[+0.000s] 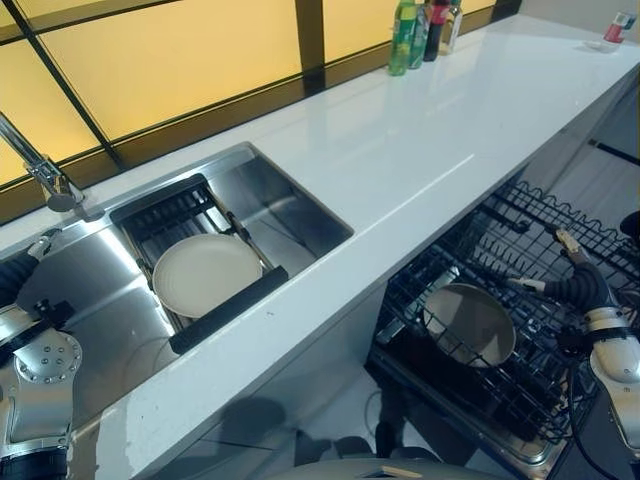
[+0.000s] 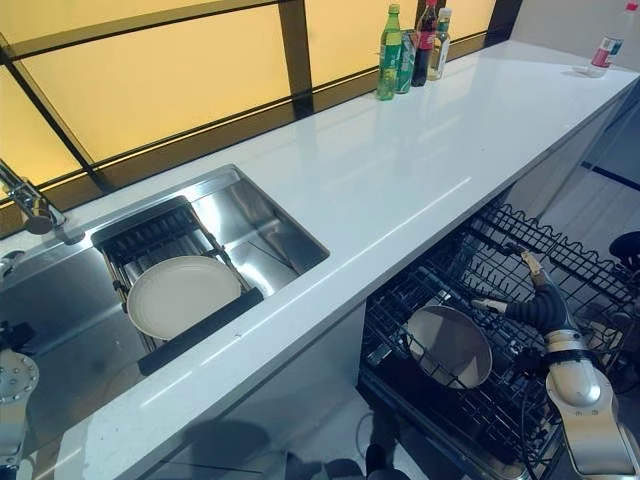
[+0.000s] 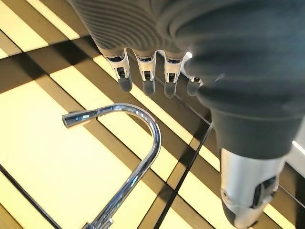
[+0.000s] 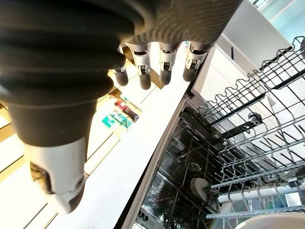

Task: Pick up plates and place into dishwasher.

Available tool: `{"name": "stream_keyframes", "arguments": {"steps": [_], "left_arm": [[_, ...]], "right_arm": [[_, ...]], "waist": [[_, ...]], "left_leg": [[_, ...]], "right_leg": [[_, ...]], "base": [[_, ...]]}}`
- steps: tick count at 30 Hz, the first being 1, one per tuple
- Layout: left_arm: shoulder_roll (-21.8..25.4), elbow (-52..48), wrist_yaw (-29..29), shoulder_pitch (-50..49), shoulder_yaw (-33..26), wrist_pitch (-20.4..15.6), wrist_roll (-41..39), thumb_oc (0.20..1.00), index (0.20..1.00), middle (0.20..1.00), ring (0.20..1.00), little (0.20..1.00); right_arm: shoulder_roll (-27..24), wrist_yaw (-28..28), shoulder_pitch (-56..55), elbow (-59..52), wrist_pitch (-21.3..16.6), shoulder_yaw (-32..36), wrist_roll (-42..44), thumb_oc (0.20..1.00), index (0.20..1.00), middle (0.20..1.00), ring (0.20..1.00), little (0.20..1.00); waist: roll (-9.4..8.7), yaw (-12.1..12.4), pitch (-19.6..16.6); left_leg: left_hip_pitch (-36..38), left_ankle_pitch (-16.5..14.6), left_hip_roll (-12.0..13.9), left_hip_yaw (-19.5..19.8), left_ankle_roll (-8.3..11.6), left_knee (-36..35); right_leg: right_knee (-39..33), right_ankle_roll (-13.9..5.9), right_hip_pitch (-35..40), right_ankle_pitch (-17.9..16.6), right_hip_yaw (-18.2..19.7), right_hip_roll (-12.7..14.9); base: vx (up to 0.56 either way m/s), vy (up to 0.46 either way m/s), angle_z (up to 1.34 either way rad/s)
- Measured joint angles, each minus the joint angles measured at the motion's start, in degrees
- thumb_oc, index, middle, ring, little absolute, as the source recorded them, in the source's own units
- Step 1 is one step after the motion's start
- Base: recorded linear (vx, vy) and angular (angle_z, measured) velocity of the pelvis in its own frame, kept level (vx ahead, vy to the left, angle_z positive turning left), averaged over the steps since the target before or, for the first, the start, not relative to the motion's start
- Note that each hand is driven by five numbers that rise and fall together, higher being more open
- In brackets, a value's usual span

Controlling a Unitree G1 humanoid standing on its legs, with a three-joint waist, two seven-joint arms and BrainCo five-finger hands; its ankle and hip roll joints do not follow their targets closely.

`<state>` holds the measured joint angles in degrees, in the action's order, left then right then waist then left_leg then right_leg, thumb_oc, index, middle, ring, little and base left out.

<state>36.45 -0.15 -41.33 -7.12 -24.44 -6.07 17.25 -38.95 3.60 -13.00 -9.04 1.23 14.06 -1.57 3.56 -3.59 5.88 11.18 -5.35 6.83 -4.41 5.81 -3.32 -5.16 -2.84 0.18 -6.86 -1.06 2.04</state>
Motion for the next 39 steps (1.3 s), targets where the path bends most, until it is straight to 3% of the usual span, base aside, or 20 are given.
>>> {"name": "stream_keyframes", "arguments": {"steps": [8, 10, 12, 15, 16, 17, 18, 19, 20, 21, 23, 26, 34, 39], "left_arm": [[2.53, 2.64, 11.17, 1.8, 5.57, 2.6, -0.15, 1.0, 1.0, 1.0, 1.0, 1.0], [2.53, 4.55, 12.7, 2.2, 5.83, 2.97, -0.28, 1.0, 1.0, 1.0, 1.0, 1.0], [2.54, 5.66, 13.8, 1.51, 5.83, 2.94, -0.56, 1.0, 1.0, 1.0, 1.0, 1.0], [3.14, 5.64, 14.23, 0.51, 6.22, 2.94, -0.54, 1.0, 1.0, 1.0, 1.0, 1.0], [3.2, 5.75, 14.06, 0.73, 6.49, 2.91, -0.52, 1.0, 1.0, 1.0, 1.0, 1.0], [3.18, 6.1, 13.75, 1.2, 7.16, 2.84, -0.53, 1.0, 1.0, 1.0, 1.0, 1.0], [3.02, 6.27, 13.56, 1.2, 7.57, 2.82, -0.47, 1.0, 1.0, 1.0, 1.0, 1.0], [3.52, 6.23, 13.26, 1.12, 8.02, 2.76, -0.42, 1.0, 1.0, 1.0, 1.0, 1.0], [4.89, 6.19, 13.04, 1.01, 8.53, 2.55, -0.36, 1.0, 1.0, 1.0, 1.0, 1.0], [5.81, 6.51, 12.93, 1.25, 8.47, 2.35, 0.16, 1.0, 1.0, 1.0, 1.0, 1.0], [5.91, 6.52, 12.99, 1.3, 8.96, 2.04, 0.13, 1.0, 1.0, 1.0, 1.0, 1.0], [6.29, 6.12, 13.22, 1.56, 9.62, 1.38, 1.26, 1.0, 1.0, 1.0, 1.0, 1.0], [7.67, 6.15, 11.7, 7.69, 10.72, 0.05, 2.32, 1.0, 1.0, 1.0, 1.0, 1.0], [7.76, 6.17, 14.48, 10.03, 16.24, -1.21, 2.1, 1.0, 1.0, 1.0, 1.0, 1.0]], "right_arm": [[-0.04, 1.07, 4.43, -1.53, -1.29, -0.58, 3.12, 1.0, 1.0, 1.0, 1.0, 1.0], [0.01, 0.82, 5.31, -2.22, -2.61, -1.39, 4.57, 1.0, 1.0, 1.0, 1.0, 1.0], [-0.02, 0.64, 5.57, -2.36, -4.0, -1.59, 5.63, 1.0, 1.0, 1.0, 1.0, 1.0], [-0.27, 1.66, 7.14, -2.37, -6.35, -1.89, 6.98, 1.0, 1.0, 1.0, 1.0, 1.0], [-0.52, 1.87, 8.05, -2.41, -7.19, -2.26, 7.62, 1.0, 1.0, 1.0, 1.0, 1.0], [-0.51, 2.01, 8.51, -2.73, -8.28, -2.45, 8.27, 1.0, 1.0, 1.0, 1.0, 1.0], [-0.45, 1.98, 8.31, -3.22, -9.31, -2.68, 9.07, 1.0, 1.0, 1.0, 1.0, 1.0], [0.05, 2.06, 7.84, -3.46, -10.12, -2.73, 9.27, 1.0, 1.0, 1.0, 1.0, 1.0], [0.13, 2.1, 6.83, -4.05, -10.91, -2.74, 9.64, 1.0, 1.0, 1.0, 1.0, 1.0], [-0.06, 2.18, 6.43, -4.56, -12.09, -2.53, 10.17, 1.0, 1.0, 1.0, 1.0, 1.0], [0.47, 2.65, 6.65, -4.59, -13.32, -2.22, 10.5, 1.0, 1.0, 1.0, 1.0, 1.0], [0.55, 3.25, 6.57, -4.61, -13.46, -2.23, 11.3, 1.0, 1.0, 1.0, 1.0, 1.0], [1.27, 3.25, 7.24, -4.54, -13.37, -3.77, 11.29, 1.0, 1.0, 1.0, 1.0, 1.0], [0.91, 3.26, 8.7, -4.36, -13.13, -4.46, 11.29, 1.0, 1.0, 1.0, 1.0, 1.0]], "waist": [[0.18, 0.19, 0.01], [-0.81, 1.23, 0.76], [-3.65, 1.71, 2.42], [-2.45, 3.11, 2.6], [-1.44, 2.99, 2.76], [0.08, 3.32, 2.86], [1.48, 4.18, 3.0], [1.54, 4.06, 3.11], [0.01, 3.99, 2.71], [-2.18, 3.51, 2.37], [-1.92, 2.8, 2.25], [-1.75, 1.76, 2.1], [-1.18, 1.37, 2.09], [-0.48, 1.33, 2.23]], "left_leg": [[-1.57, 0.01, -0.22, 1.63, 0.04, 2.54], [-3.57, -0.03, -1.59, 2.92, -0.01, 7.63], [-8.53, -2.08, -3.79, 6.55, -0.37, 16.83], [-11.49, -2.05, -4.85, 9.21, -1.01, 11.19], [-12.35, -2.7, -5.02, 9.27, -2.04, 9.91], [-12.7, -1.43, -4.63, 9.26, -3.66, 9.07], [-12.86, 0.17, -3.18, 7.74, -3.92, 8.33], [-12.75, 0.94, -2.68, 7.44, -3.81, 7.77], [-11.84, 1.14, -3.66, 7.18, -3.74, 6.34], [-11.63, 2.18, -4.95, 6.62, -3.25, 5.79], [-11.34, 4.55, -4.53, 7.73, -2.69, 5.32], [-9.58, 5.31, -5.73, 7.48, -2.83, 3.48], [-6.67, 5.49, -6.8, 7.54, -3.5, 0.45], [-6.63, 5.47, -6.78, 7.54, -3.52, 0.32]], "right_leg": [[0.3, 0.24, -0.24, 0.35, -0.95, 0.1], [0.97, 0.87, -0.24, 0.76, 0.03, 1.23], [0.49, 1.23, 1.11, 0.69, 3.05, 3.36], [2.7, 0.5, -1.76, 1.18, 5.14, 3.56], [3.13, 0.03, -2.54, 1.5, 5.29, 3.33], [3.05, -1.05, -2.77, 1.89, 5.55, 2.84], [7.73, -1.89, -3.8, 3.04, 4.68, 1.67], [15.85, -1.28, -5.66, 5.69, 3.67, 0.94], [20.3, -0.5, -7.08, 10.72, 3.55, 1.69], [18.61, -0.44, -6.07, 13.62, 3.34, 2.91], [15.71, -0.76, -3.97, 12.59, 2.22, 2.8], [12.88, -1.94, -1.83, 11.51, 2.3, 3.84], [7.0, -2.81, 2.76, 10.4, 1.99, 4.96], [7.01, -2.86, 2.79, 10.37, 1.93, 4.87]], "base": [[0.0, -0.01, 0.07], [0.11, 0.111, -0.08], [0.13, 0.203, -0.12], [0.13, 0.247, -0.35], [0.15, 0.274, -0.37], [0.16, 0.277, -0.46], [0.18, 0.275, -0.37], [0.17, 0.239, -0.26], [0.16, 0.215, -0.11], [0.17, 0.215, -0.06], [0.15, 0.176, 0.03], [0.14, 0.15, 0.02], [0.11, 0.095, 0.03], [0.06, 0.065, 0.01]]}}
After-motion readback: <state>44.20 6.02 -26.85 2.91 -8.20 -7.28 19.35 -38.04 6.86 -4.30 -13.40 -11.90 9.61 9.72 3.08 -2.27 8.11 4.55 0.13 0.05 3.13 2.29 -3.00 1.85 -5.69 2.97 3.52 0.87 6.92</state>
